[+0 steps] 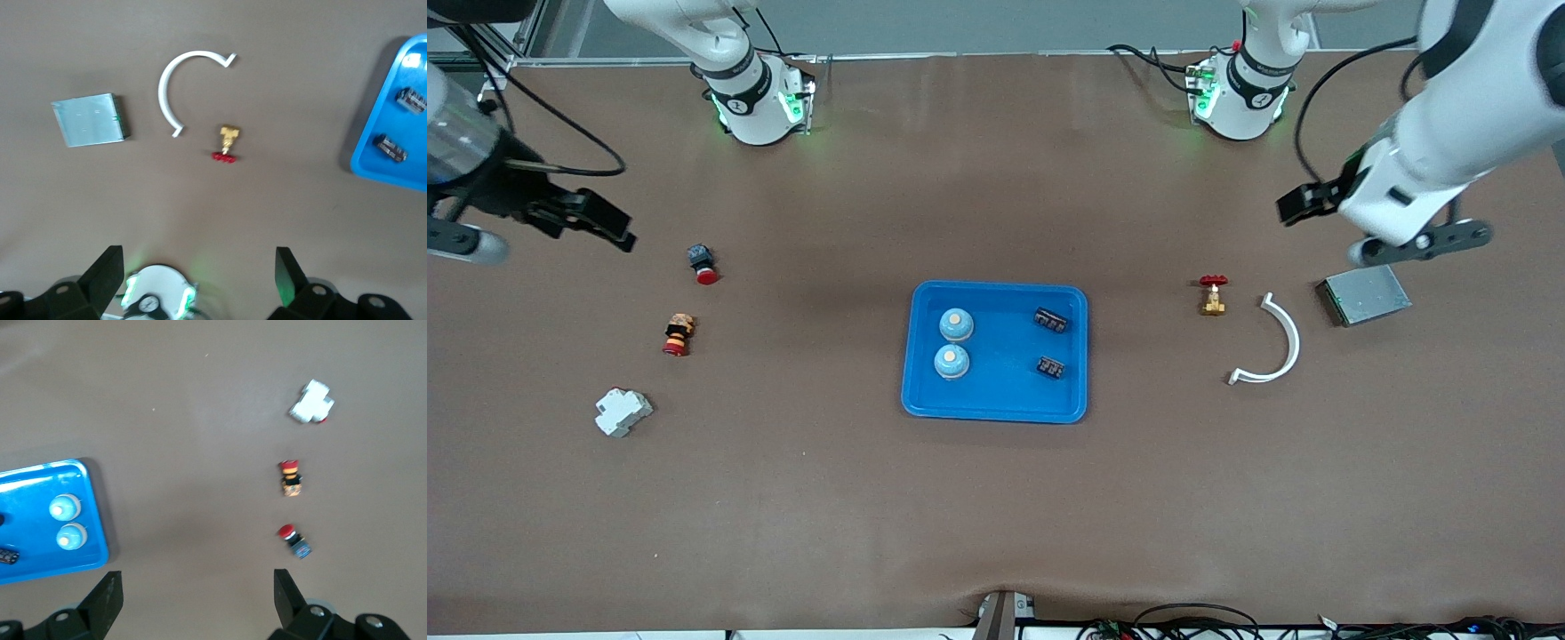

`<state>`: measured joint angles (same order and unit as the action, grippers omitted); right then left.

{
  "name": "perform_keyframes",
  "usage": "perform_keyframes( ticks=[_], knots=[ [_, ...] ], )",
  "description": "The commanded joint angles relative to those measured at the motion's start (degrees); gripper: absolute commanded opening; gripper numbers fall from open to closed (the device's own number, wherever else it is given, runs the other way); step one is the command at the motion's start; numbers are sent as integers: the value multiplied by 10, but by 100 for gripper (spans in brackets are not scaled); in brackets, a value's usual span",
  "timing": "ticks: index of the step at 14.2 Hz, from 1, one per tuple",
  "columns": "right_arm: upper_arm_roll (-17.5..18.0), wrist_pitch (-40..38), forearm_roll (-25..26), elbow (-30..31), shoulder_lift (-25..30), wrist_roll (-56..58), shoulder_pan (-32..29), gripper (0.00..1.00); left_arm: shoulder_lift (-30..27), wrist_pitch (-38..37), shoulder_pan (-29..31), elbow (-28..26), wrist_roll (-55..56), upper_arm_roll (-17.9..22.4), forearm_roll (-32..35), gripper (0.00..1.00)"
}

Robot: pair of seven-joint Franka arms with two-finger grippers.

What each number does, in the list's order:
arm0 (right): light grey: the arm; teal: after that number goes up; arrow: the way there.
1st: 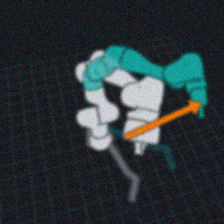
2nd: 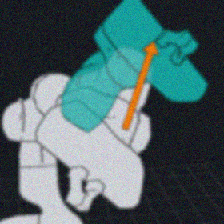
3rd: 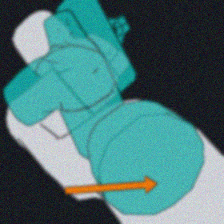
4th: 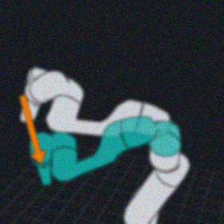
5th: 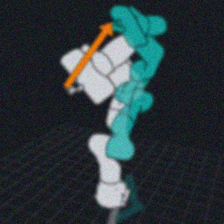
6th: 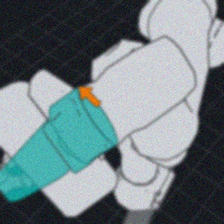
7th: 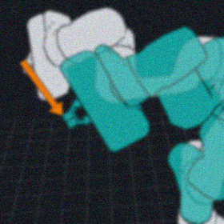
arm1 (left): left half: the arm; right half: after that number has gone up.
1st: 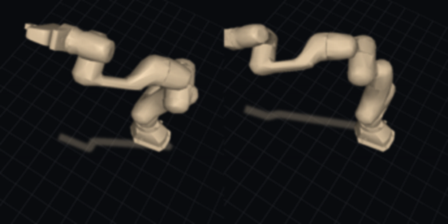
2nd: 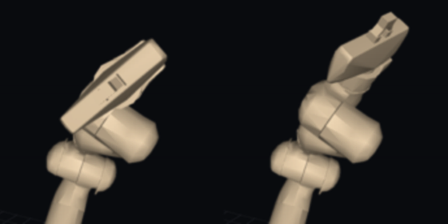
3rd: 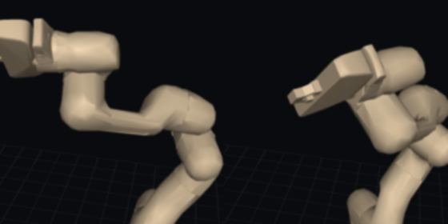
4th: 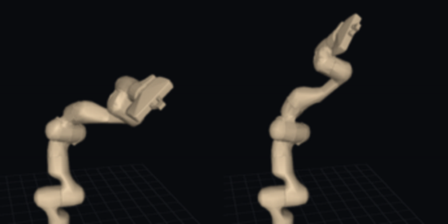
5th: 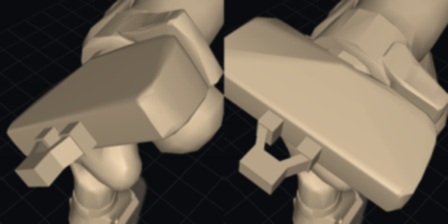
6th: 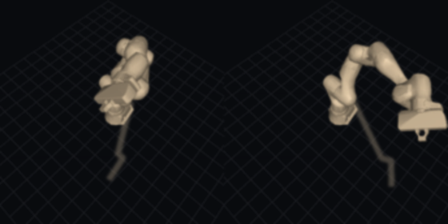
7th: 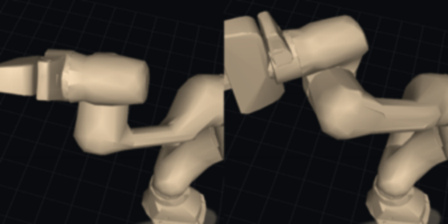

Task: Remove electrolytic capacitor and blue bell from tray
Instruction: 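Move the right gripper to a bell while the left gripper reaches a capacitor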

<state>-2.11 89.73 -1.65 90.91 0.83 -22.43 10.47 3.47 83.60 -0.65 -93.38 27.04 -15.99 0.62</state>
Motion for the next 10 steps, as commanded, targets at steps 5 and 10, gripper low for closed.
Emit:
perform_keyframes(
  ticks=[5,10],
  knots=[
    [-5,120,-18,50,-48,-129,123,100,75,150,-19,-59,237,-98,0,100],
    [-4,284,-19,168,-67,-147,159,100,164,276,-91,-65,456,-97,6,100]
  ],
)
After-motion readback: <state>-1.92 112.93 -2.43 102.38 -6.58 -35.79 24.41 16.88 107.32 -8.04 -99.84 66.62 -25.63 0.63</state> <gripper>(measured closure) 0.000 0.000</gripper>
